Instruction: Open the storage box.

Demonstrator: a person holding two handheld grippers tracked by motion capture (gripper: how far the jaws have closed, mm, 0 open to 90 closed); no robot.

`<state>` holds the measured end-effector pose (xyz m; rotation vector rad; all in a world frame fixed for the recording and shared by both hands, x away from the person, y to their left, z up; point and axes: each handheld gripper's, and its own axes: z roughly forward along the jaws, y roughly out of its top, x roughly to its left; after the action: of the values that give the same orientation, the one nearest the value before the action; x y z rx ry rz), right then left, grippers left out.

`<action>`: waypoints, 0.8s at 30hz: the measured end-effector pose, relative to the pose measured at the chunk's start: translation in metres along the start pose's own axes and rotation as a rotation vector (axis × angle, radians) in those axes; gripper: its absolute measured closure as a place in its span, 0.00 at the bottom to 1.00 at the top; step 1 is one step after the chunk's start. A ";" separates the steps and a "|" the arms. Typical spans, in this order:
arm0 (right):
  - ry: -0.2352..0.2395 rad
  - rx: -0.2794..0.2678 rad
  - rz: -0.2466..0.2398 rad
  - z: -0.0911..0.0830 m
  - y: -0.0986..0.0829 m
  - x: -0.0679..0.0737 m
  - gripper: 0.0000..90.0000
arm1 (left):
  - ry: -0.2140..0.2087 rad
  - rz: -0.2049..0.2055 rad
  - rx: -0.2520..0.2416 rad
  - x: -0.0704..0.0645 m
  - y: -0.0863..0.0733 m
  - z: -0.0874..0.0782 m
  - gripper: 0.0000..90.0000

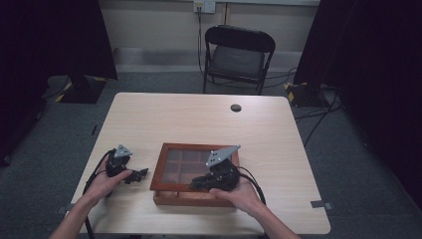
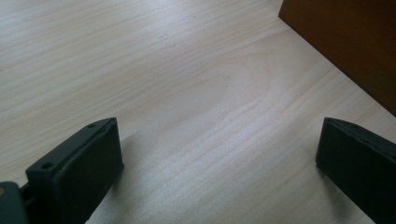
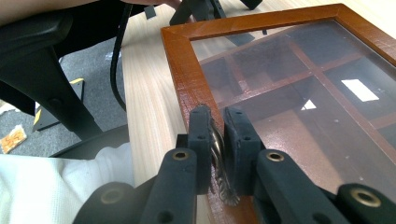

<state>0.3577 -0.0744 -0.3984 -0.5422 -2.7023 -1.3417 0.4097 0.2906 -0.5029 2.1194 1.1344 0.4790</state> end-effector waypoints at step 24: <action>-0.025 0.000 -0.017 -0.014 0.022 0.000 0.91 | 0.000 0.000 0.000 0.000 0.000 0.000 0.00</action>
<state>0.3640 -0.0737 -0.3733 -0.5409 -2.7327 -1.3475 0.4097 0.2907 -0.5029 2.1198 1.1342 0.4791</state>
